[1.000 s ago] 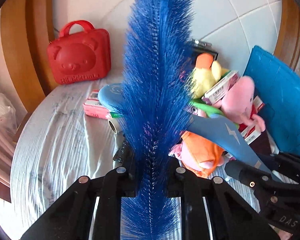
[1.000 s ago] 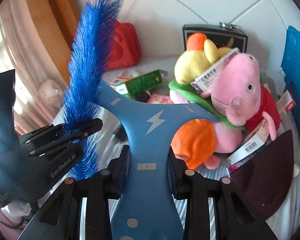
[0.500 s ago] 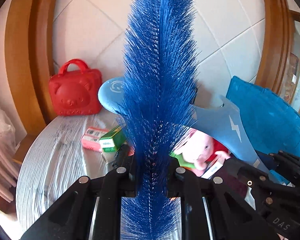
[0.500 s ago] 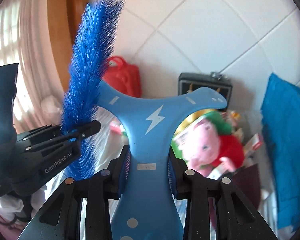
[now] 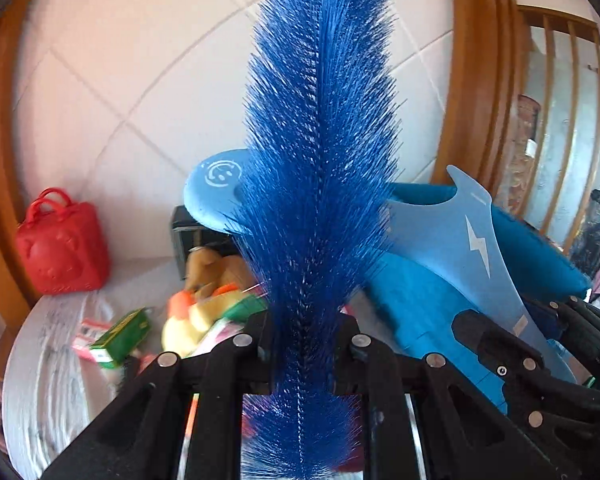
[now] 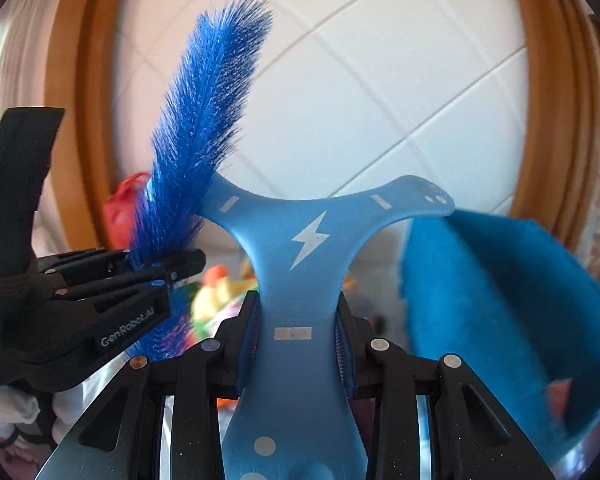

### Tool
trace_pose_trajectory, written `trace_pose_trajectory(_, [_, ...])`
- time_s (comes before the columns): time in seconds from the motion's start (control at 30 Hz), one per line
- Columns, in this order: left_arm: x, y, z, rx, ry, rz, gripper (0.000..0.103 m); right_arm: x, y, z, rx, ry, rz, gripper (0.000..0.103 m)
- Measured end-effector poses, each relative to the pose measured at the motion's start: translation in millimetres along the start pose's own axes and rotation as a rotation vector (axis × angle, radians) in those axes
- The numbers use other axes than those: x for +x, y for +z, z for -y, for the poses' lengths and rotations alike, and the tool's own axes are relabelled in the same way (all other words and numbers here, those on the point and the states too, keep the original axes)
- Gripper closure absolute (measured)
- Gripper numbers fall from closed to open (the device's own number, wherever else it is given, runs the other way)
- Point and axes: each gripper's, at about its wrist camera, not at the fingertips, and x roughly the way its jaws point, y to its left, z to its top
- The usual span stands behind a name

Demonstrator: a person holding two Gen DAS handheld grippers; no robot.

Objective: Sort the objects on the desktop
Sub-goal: 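Lift the brush and lightning-bolt piece and carry them over the crate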

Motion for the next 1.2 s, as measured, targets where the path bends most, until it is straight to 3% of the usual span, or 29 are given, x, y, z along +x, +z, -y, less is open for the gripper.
trace_pose_trajectory(0.37, [50,121,202,0.016,-0.144,0.010,0.087,-49,69,198,-0.005,-0.137,0.071,0.069])
trace_pose_trajectory(0.6, [95,162,306,0.037,-0.159,-0.009,0.087,-52,101,312,0.029,-0.158,0.075,0.069])
trace_pose_trajectory(0.83, [170,159,348,0.017,-0.129,-0.119,0.087,-17,88,373,0.006,-0.170,0.002,0.069])
trace_pose_trajectory(1.2, [302,94,331,-0.035,-0.033,-0.484,0.087,119,28,411,-0.016,-0.145,-0.264,0.070])
